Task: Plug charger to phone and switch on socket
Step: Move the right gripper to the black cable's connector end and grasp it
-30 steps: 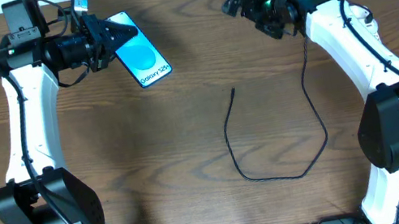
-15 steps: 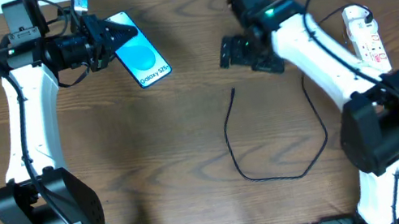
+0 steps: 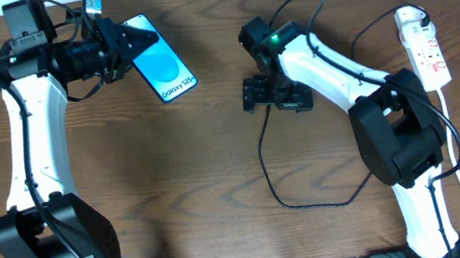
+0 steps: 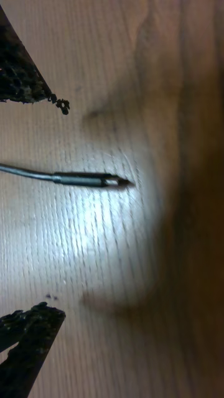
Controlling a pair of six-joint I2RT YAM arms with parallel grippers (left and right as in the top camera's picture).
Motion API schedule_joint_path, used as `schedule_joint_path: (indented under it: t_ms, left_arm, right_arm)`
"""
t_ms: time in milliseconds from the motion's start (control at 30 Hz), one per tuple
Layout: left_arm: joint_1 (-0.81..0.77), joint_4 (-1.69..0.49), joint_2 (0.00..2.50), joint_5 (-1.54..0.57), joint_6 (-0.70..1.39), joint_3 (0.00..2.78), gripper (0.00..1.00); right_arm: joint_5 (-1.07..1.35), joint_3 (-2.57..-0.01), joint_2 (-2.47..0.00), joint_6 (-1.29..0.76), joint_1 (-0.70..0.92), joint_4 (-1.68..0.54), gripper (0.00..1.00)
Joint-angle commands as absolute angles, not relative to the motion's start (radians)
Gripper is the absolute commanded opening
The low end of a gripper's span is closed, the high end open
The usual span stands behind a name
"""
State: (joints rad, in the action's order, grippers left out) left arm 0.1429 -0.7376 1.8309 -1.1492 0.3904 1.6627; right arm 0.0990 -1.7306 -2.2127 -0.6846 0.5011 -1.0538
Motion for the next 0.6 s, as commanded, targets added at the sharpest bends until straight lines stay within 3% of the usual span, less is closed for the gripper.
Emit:
schedule_joint_path:
  t_ms: [0, 567]
  left_arm:
    - [0.147, -0.743, 1.818, -1.177, 0.374, 1.671, 0.07]
    - [0.147, -0.77, 1.818, -1.166, 0.352, 1.667, 0.08]
  right_arm:
    - [0.107, -1.738, -2.207, -0.707, 0.537, -1.047, 0.99]
    - [0.026, -1.738, -2.294, -0.773, 0.551, -1.006, 0.99]
